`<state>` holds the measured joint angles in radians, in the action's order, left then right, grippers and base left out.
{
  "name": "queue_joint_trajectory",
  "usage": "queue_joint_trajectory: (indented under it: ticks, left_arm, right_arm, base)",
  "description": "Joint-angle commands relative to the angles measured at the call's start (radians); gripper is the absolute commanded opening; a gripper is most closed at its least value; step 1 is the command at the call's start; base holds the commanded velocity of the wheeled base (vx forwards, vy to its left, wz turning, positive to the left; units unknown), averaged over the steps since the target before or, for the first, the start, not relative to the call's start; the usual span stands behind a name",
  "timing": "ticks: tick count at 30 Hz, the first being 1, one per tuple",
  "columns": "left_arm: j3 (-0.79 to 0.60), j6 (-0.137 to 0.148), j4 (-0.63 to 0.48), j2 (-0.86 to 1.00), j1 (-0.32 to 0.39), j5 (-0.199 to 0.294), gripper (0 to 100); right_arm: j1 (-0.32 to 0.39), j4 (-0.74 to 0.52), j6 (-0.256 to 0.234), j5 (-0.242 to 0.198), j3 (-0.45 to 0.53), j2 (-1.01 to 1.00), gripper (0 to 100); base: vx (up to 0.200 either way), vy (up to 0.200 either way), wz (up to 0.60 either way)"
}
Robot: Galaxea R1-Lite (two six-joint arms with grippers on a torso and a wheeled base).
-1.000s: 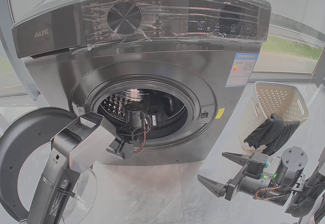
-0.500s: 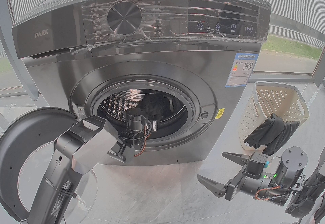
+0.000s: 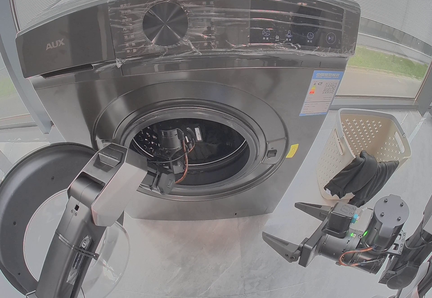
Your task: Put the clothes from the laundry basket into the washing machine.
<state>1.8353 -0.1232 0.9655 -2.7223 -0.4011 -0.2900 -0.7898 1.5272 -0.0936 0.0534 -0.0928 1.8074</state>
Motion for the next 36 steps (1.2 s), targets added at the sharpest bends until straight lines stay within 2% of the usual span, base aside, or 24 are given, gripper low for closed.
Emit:
queue_joint_trajectory:
  ticks: [1, 11, 12, 29, 36]
  left_arm:
    - [0.041, -0.001, 0.001, -0.011, 0.016, -0.006, 0]
    - [0.038, 0.000, -0.001, -0.016, 0.016, -0.015, 0]
    - [0.038, 0.000, -0.002, -0.019, 0.016, -0.015, 100]
    - [-0.021, 0.000, 0.002, -0.023, 0.005, -0.015, 100]
    - [-0.188, 0.004, 0.036, 0.024, -0.032, -0.015, 100]
  right_arm:
    - [-0.002, 0.001, 0.000, 0.000, -0.001, 0.000, 100]
    - [0.000, 0.001, 0.000, -0.001, -0.001, -0.002, 100]
    - [0.000, 0.001, 0.000, -0.001, -0.001, -0.002, 100]
    - [0.000, 0.017, 0.002, 0.000, -0.013, -0.020, 100]
    - [0.000, 0.017, 0.002, 0.000, -0.012, -0.020, 100]
  base:
    - [0.000, 0.000, 0.00]
    - [0.000, 0.000, 0.00]
    - [0.000, 0.000, 0.00]
    - [0.000, 0.000, 0.00]
    - [0.000, 0.000, 0.00]
